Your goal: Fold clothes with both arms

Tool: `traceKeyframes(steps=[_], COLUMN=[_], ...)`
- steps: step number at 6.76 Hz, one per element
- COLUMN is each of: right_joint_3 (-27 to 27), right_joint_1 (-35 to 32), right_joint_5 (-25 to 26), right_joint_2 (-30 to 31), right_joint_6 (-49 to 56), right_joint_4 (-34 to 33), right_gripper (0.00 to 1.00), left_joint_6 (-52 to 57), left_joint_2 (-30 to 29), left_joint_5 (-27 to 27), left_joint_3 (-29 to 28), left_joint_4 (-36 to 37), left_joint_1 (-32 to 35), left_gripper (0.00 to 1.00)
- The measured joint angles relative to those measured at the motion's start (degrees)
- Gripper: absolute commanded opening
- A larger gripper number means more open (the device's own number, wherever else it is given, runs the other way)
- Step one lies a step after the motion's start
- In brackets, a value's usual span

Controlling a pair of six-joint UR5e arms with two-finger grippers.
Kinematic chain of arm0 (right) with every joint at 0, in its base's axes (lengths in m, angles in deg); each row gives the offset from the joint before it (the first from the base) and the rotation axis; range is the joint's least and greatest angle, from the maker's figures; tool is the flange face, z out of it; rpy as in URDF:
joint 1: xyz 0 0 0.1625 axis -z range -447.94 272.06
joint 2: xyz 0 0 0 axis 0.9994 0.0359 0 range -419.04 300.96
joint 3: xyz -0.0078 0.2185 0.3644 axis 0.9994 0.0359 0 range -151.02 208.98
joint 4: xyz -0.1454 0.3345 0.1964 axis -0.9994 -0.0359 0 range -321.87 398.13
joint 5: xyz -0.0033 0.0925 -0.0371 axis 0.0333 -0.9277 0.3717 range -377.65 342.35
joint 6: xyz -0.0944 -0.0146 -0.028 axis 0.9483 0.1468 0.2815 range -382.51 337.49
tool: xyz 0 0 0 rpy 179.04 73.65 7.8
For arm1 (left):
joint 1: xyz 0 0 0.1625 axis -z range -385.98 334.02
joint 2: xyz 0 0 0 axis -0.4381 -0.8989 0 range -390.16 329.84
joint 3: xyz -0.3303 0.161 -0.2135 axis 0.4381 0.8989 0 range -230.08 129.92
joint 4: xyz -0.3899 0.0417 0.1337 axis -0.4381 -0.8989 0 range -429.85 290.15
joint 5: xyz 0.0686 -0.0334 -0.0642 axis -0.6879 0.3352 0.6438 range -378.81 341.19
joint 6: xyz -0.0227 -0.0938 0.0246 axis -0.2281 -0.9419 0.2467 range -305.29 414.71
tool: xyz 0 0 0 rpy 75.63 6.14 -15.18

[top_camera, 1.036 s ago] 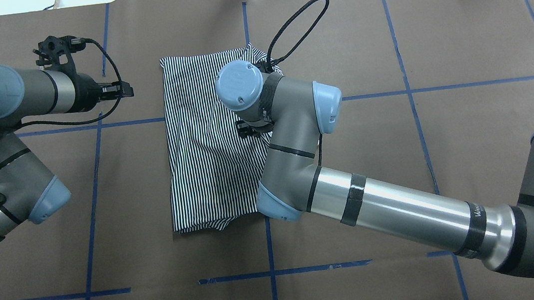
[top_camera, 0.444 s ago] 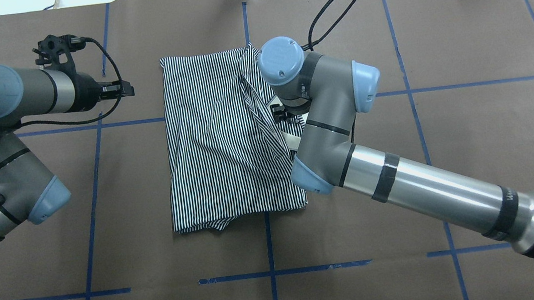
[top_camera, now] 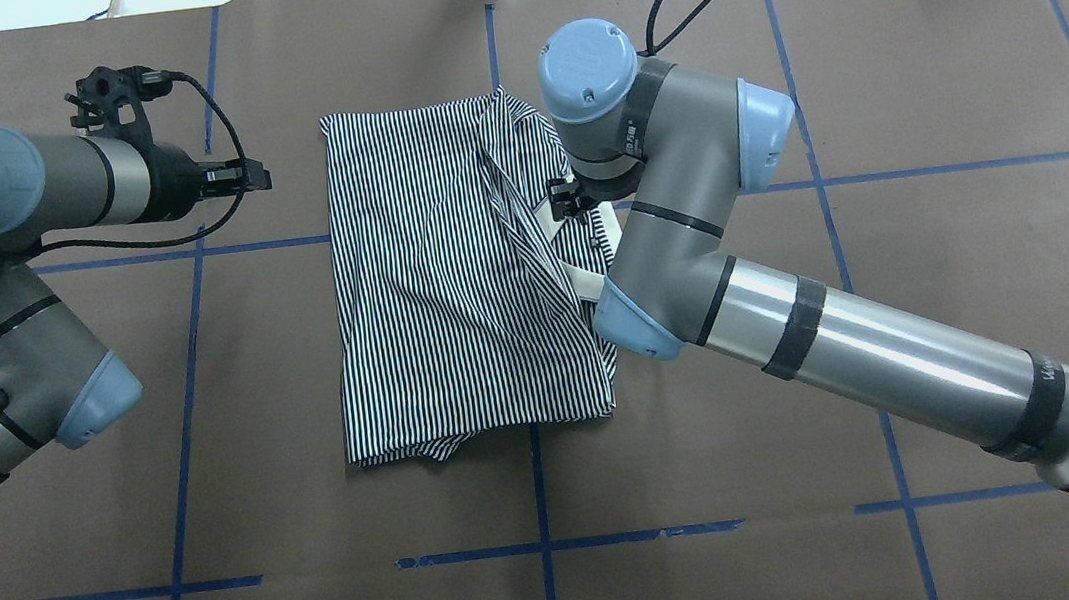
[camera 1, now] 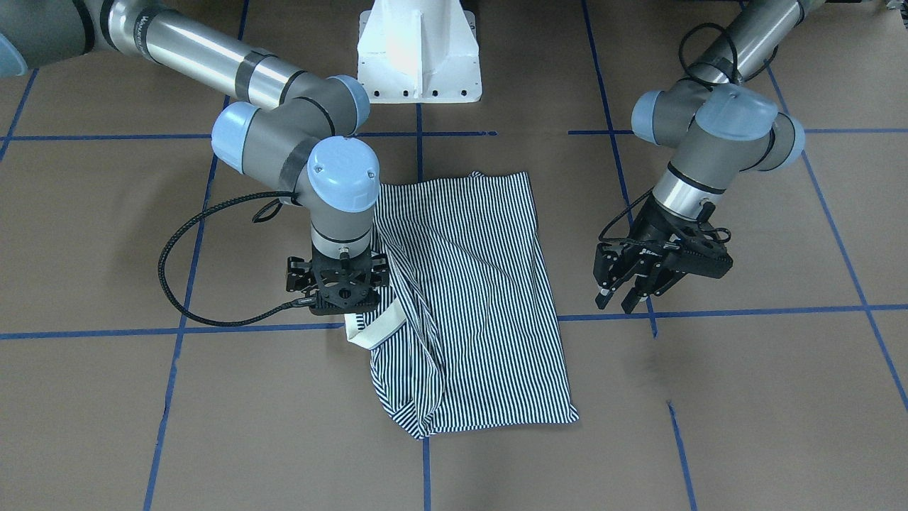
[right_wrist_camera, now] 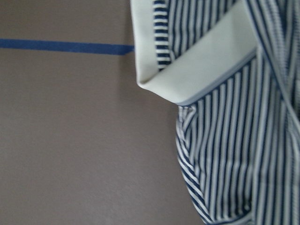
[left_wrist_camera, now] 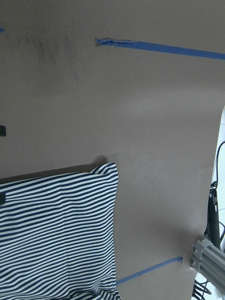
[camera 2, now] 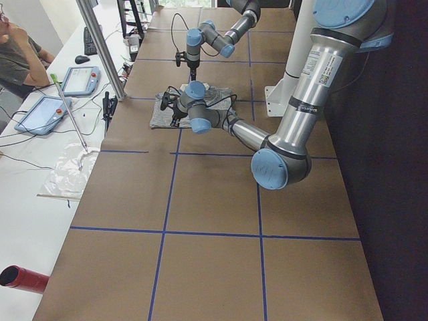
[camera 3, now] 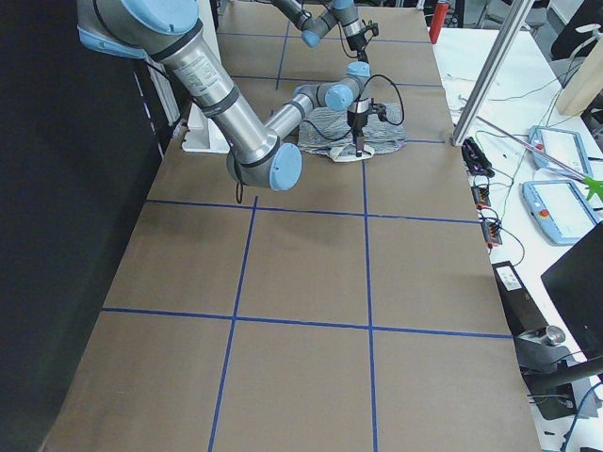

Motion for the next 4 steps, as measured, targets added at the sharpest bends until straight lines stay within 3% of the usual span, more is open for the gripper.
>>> traceKeyframes(steps=[2,4], right_joint_3=[4.4,1.76], right_joint_1=[1.34,3.3], right_joint_5=[0.09,0.0], right_joint_2=[-3.21,-1.51], right_joint_6=[-7.26,-15.14], right_joint_4=[6.81,9.57], right_gripper=[0.97,0.86], left_joint_6=[-0.02,-0.14], left_joint_2=[0.11,0.07], left_joint_5=[0.14,0.38], left_joint_3=[0.73,1.51], left_joint_4=[0.19,0.48], left_joint_1=[0.0,0.0], left_gripper=[0.5,0.5])
